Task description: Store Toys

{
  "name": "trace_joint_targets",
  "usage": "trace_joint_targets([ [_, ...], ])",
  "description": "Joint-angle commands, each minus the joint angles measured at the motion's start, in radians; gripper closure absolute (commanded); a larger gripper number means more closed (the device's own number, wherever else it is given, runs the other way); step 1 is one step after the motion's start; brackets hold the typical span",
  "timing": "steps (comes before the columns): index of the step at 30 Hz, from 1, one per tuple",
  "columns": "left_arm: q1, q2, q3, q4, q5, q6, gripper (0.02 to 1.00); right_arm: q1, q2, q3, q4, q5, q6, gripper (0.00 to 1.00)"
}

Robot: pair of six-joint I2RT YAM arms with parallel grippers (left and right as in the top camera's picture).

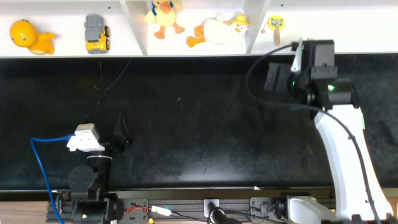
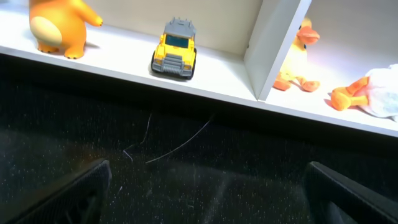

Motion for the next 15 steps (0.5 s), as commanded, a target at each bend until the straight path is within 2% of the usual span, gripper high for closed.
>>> trace_joint_targets([
  [1,0.01,-0.01,-0.009,0.005,0.013,-0.007,0.02,0.059,-0.091,0.004,-0.09,0.038,0.126,0.003],
  [3,0.01,-0.01,-0.009,0.005,0.013,-0.007,0.02,0.09,-0.137,0.004,-0.129,0.04,0.172,0.005],
  [7,0.01,-0.01,-0.009,0.005,0.013,-0.007,0.02,0.11,-0.208,0.004,-0.199,0.092,0.267,0.007],
  [11,0.01,-0.01,-0.009,0.005,0.013,-0.007,0.02,0.07,-0.211,0.004,-0.226,0.117,0.263,0.005],
  [15,0.01,-0.01,-0.009,0.005,0.013,-0.007,0.02,0.009,-0.206,0.004,-0.226,0.092,0.243,0.005],
])
